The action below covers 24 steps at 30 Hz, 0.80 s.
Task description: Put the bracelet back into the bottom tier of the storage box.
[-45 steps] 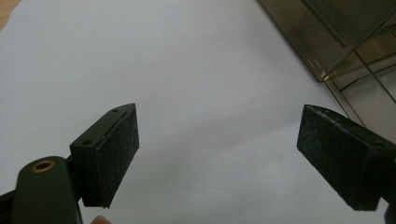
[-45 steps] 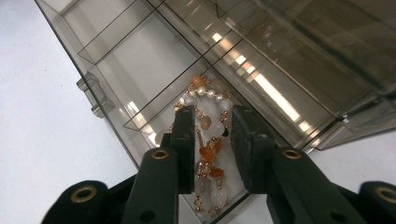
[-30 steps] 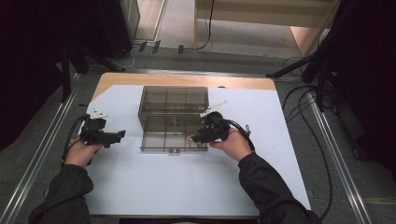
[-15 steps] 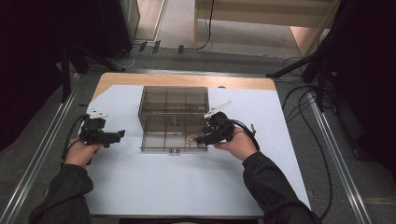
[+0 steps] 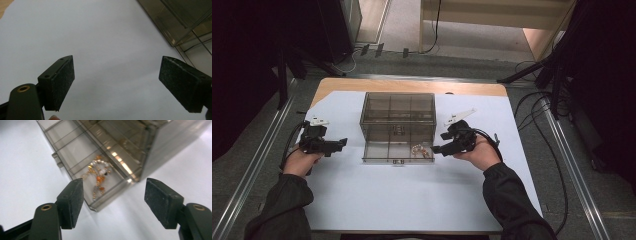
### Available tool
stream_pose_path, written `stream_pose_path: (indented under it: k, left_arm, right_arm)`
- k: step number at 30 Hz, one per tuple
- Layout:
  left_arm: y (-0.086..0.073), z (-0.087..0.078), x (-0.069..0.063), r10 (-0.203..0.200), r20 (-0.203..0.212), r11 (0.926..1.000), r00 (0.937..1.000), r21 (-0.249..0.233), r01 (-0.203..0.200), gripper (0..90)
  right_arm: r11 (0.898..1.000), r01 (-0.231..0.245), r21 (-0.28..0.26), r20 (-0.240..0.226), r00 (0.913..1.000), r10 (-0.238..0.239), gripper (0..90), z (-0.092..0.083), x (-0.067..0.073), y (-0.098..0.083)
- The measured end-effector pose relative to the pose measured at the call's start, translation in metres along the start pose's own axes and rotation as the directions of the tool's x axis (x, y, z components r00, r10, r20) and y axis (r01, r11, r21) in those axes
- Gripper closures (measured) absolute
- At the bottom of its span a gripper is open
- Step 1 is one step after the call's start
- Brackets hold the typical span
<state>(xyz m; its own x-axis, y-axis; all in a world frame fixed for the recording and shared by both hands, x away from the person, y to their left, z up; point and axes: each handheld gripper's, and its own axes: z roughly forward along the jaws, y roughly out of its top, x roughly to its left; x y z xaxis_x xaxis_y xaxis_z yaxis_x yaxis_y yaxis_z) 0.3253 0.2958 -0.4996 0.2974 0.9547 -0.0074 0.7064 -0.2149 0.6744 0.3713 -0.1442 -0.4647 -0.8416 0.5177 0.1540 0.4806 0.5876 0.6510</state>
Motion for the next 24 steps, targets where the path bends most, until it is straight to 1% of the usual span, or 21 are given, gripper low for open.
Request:
stream_pose_path:
  k: [3, 6, 8, 9, 10, 13, 16, 17, 18, 19, 20, 21, 22, 23, 24]
  left_arm:
    - [0.0, 0.0, 0.0, -0.002, 0.002, 1.0, 1.0, 0.0, 0.002, 14.3]
    - [0.0, 0.0, 0.0, -0.002, 0.001, 1.0, 1.0, 0.001, 0.002, 14.3]
    - [0.0, 0.0, 0.0, -0.002, 0.002, 1.0, 1.0, 0.002, 0.002, 14.3]
    - [0.001, 0.0, 0.0, -0.002, 0.002, 1.0, 1.0, 0.003, 0.002, 14.3]
    - [0.001, 0.0, -0.001, 0.001, 0.001, 1.0, 1.0, 0.002, -0.001, 14.3]
    - [0.001, 0.0, -0.002, 0.006, 0.003, 1.0, 1.0, -0.002, -0.006, 14.3]
    - [0.002, 0.001, -0.003, 0.01, 0.005, 0.9999, 0.9999, 0.002, -0.01, 14.3]
    - [0.002, 0.001, -0.003, 0.011, 0.003, 0.9999, 0.9999, 0.004, -0.011, 14.3]
    - [0.002, 0.001, -0.003, 0.011, 0.006, 0.9999, 0.9999, 0.003, -0.011, 14.3]
    - [0.002, 0.001, -0.003, 0.011, 0.006, 0.9999, 0.9999, 0.003, -0.011, 14.3]
    - [0.002, 0.001, -0.003, 0.01, 0.004, 0.9999, 0.9999, 0.002, -0.01, 14.3]
    - [0.002, 0.001, -0.003, 0.01, 0.004, 0.9999, 0.9999, 0.002, -0.01, 14.3]
    - [0.002, 0.001, -0.003, 0.01, 0.003, 0.9999, 0.9999, 0.0, -0.01, 14.3]
    - [0.002, 0.0, -0.003, 0.011, 0.002, 0.9999, 0.9999, 0.001, -0.011, 14.3]
    - [0.002, 0.0, -0.002, 0.009, 0.002, 1.0, 1.0, 0.0, -0.009, 14.3]
  right_arm:
    - [1.0, -0.01, -0.012, 0.022, 0.9997, 0.01, 31.2, -0.006, -0.005, -0.003]
    - [1.0, -0.016, -0.024, 0.03, 0.9994, 0.016, 30.4, -0.01, -0.009, -0.005]
    - [0.999, -0.02, -0.032, 0.044, 0.9988, 0.021, 29.7, -0.013, -0.013, -0.008]
    - [0.999, -0.023, -0.038, 0.053, 0.9983, 0.025, 29.2, -0.014, -0.014, -0.009]
    - [0.999, -0.027, -0.045, 0.072, 0.997, 0.03, 27.8, -0.016, -0.018, -0.011]
    - [0.998, -0.032, -0.057, 0.099, 0.9944, 0.038, 26.8, -0.02, -0.024, -0.014]
    - [0.997, -0.037, -0.072, 0.11, 0.9929, 0.045, 25.7, -0.023, -0.028, -0.016]
    - [0.996, -0.041, -0.074, 0.116, 0.992, 0.05, 25.4, -0.024, -0.03, -0.017]
    - [0.996, -0.036, -0.078, 0.145, 0.9883, 0.048, 23.9, -0.026, -0.034, -0.02]
    - [0.996, -0.036, -0.078, 0.145, 0.9883, 0.048, 23.9, -0.026, -0.034, -0.02]
    - [0.997, -0.027, -0.074, 0.149, 0.9881, 0.038, 21.2, -0.028, -0.038, -0.023]
    - [0.997, -0.027, -0.074, 0.149, 0.9881, 0.038, 21.2, -0.028, -0.038, -0.023]
    - [0.996, -0.023, -0.083, 0.169, 0.9848, 0.037, 21.9, -0.03, -0.042, -0.026]
    - [0.996, -0.023, -0.083, 0.169, 0.9848, 0.037, 21.9, -0.03, -0.042, -0.026]
    - [0.995, -0.034, -0.099, 0.189, 0.9807, 0.052, 21.9, -0.032, -0.046, -0.028]
